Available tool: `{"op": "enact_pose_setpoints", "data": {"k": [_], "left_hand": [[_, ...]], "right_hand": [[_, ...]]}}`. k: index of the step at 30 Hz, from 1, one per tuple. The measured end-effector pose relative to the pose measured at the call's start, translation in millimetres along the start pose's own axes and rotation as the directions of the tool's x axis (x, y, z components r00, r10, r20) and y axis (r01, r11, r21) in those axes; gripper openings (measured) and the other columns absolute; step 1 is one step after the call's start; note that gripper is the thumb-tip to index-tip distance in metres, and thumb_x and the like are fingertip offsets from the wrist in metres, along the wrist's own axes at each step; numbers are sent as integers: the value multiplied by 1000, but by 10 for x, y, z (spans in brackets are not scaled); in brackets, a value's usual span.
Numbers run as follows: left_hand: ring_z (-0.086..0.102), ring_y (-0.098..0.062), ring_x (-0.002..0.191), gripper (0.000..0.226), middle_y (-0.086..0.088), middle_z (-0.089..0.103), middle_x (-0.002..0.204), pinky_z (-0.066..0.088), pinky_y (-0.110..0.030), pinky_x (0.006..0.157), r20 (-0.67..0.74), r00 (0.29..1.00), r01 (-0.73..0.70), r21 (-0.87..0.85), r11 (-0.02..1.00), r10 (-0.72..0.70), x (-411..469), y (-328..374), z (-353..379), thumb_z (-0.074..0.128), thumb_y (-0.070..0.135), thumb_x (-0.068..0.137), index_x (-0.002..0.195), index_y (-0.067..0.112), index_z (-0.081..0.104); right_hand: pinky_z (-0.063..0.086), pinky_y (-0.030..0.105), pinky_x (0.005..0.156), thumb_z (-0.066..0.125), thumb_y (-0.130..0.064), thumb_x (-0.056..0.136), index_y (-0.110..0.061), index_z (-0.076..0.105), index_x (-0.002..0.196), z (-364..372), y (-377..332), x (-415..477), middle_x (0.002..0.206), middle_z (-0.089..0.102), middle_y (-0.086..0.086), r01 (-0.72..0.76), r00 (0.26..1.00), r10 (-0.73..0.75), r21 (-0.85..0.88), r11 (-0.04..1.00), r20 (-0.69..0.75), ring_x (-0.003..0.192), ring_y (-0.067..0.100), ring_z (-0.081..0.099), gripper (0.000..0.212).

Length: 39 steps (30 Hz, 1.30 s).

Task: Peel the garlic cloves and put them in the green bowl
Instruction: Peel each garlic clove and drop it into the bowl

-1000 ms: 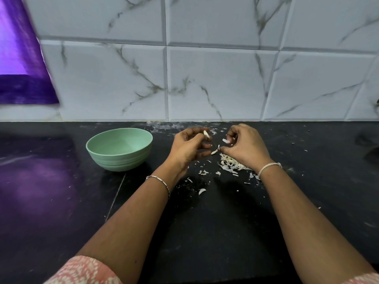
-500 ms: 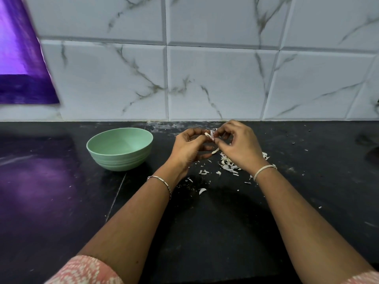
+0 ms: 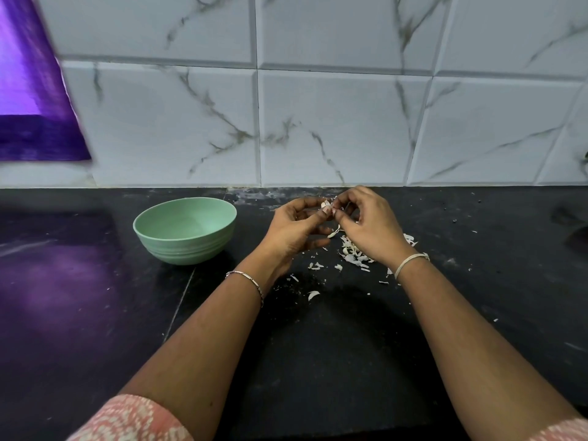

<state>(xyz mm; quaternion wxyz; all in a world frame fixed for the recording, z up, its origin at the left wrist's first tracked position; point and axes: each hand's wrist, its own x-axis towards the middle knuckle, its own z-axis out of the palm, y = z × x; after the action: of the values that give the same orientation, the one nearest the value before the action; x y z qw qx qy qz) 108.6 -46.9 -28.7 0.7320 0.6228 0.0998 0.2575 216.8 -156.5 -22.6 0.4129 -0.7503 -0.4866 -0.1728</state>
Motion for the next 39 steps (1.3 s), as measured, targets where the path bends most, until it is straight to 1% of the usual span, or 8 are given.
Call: {"op": "enact_pose_setpoints", "data": {"k": [6,11,17,23,30,32,35,39], "left_hand": [[61,-5,57,24,-10,63,94,59,-28,66,4,999,-38,57,998,37,19,-1,-10,67,12,90,113,11,62],[55,-4,54,26,-12,60,95,58,-26,64,15,997,-76,168,983,74,38,-29,-11,60,9,95,121,5,60],[58,-3,54,20,-1,63,78,54,-22,56,-13,991,-119,331,936,131,51,-68,13,59,8,95,114,6,65],[56,-11,61,20,1,64,70,53,-19,55,-23,996,-80,292,953,91,43,-71,27,56,3,93,110,3,67],[52,-11,61,28,-4,63,81,50,-19,54,4,999,-53,228,972,54,31,-57,47,50,-1,94,119,1,64],[53,-9,61,29,-3,63,83,52,-19,54,-2,999,-39,226,973,41,37,-57,42,49,1,94,119,3,64],[54,-7,63,30,-1,63,87,55,-19,56,3,1000,-29,234,972,29,47,-58,27,50,3,95,120,10,66],[56,-7,66,27,-1,61,86,55,-20,57,37,998,-66,241,968,59,48,-78,9,57,5,95,121,11,63]], "right_hand": [[43,28,70,64,-20,89,-27,57,88,-8,-5,-7,94,55,-9,-21,999,21,-23,1000,29,74,-2,50,10],[46,30,69,65,-23,86,-27,58,86,-6,-24,-26,92,55,-10,-27,1000,28,-84,996,11,76,6,53,8],[45,28,66,65,-26,84,-28,56,84,-25,-22,-44,90,54,-12,-8,1000,8,-186,983,0,78,9,56,9],[40,25,65,65,-29,84,-29,59,83,-52,-25,-49,86,52,-14,-64,998,56,-215,975,-40,77,7,53,6],[43,27,67,64,-30,84,-26,65,87,-117,0,-38,92,59,-9,-151,985,118,-294,944,-128,82,12,56,6],[44,27,67,66,-28,83,-26,64,85,-145,17,-32,92,59,-9,-195,977,159,-298,934,-142,82,12,55,3],[45,28,67,69,-16,79,-25,60,79,-166,66,-14,90,59,-6,-214,976,194,-260,942,-102,81,15,57,13],[53,35,79,56,3,85,-19,64,90,-151,139,-5,90,69,-4,-153,988,155,-157,976,0,83,15,65,24]]}}
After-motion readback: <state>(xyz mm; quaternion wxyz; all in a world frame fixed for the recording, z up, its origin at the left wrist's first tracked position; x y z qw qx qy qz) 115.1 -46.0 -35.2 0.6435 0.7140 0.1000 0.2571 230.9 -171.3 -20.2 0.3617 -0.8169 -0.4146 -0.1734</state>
